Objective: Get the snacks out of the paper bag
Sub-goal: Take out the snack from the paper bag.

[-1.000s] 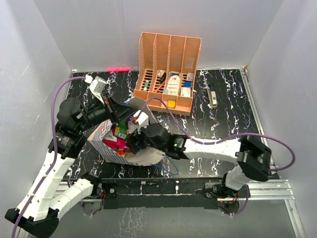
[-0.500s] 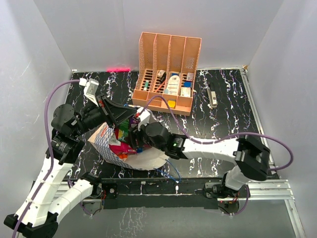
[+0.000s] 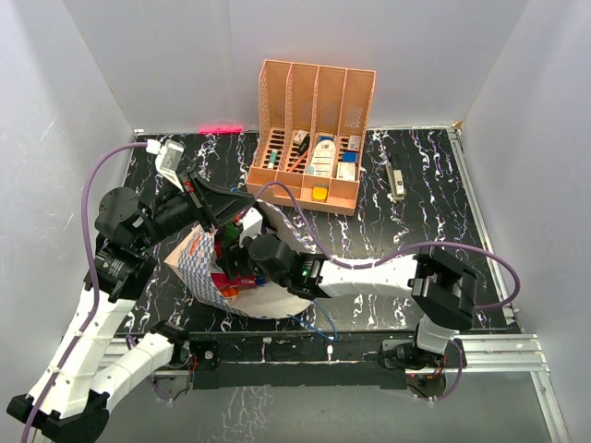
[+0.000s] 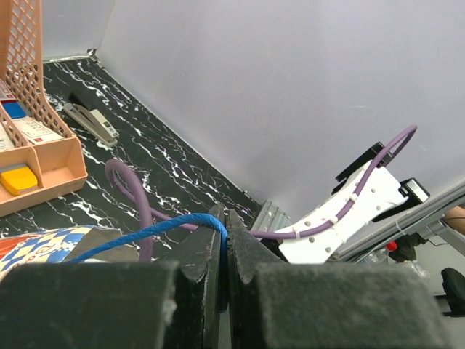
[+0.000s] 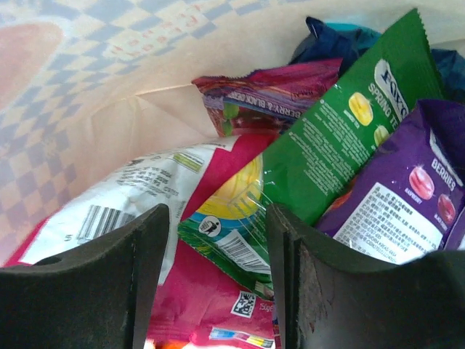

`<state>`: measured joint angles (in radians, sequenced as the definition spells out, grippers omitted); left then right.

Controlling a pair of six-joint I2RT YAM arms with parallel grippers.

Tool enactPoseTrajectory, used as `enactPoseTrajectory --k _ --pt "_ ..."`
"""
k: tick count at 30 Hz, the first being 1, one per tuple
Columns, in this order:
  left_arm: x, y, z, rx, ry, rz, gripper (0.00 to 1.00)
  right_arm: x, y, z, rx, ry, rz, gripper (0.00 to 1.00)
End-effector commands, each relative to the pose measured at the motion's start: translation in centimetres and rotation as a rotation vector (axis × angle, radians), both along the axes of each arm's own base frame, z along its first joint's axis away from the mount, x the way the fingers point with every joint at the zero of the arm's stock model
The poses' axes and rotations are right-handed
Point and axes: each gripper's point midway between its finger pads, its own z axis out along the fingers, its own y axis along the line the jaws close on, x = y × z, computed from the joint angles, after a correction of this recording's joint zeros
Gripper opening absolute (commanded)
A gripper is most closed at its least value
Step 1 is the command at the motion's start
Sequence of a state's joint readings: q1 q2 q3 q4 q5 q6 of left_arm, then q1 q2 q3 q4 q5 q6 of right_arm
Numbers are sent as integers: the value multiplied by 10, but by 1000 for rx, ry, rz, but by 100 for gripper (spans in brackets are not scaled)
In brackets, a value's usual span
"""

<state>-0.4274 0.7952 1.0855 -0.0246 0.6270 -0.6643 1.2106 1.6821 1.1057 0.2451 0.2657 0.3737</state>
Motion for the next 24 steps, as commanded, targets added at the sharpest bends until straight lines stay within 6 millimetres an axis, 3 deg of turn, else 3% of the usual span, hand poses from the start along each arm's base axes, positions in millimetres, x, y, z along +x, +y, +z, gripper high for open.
enactPoseTrajectory --k 1,6,8,13,19,21,23,24 --pt "-10 8 35 -42 -106 24 0 13 -2 -7 -25 8 -118 61" --pt "-7 12 33 -28 -98 63 0 25 -18 -23 -90 17 -235 77" --pt "-8 14 33 -25 -99 73 0 28 -20 -38 -130 21 -256 80" --pt "-8 16 32 -15 -97 85 0 32 -20 -49 -180 18 -287 91" --pt "-8 16 30 -18 -89 84 0 36 -15 -71 -243 42 -326 93" --pt "-8 17 29 -16 -84 89 0 37 -17 -64 -229 42 -337 78" --pt "-8 18 29 -13 -83 94 0 34 -13 -44 -170 21 -310 53" --pt "-8 18 28 -9 -81 100 0 32 -12 -35 -140 8 -292 46"
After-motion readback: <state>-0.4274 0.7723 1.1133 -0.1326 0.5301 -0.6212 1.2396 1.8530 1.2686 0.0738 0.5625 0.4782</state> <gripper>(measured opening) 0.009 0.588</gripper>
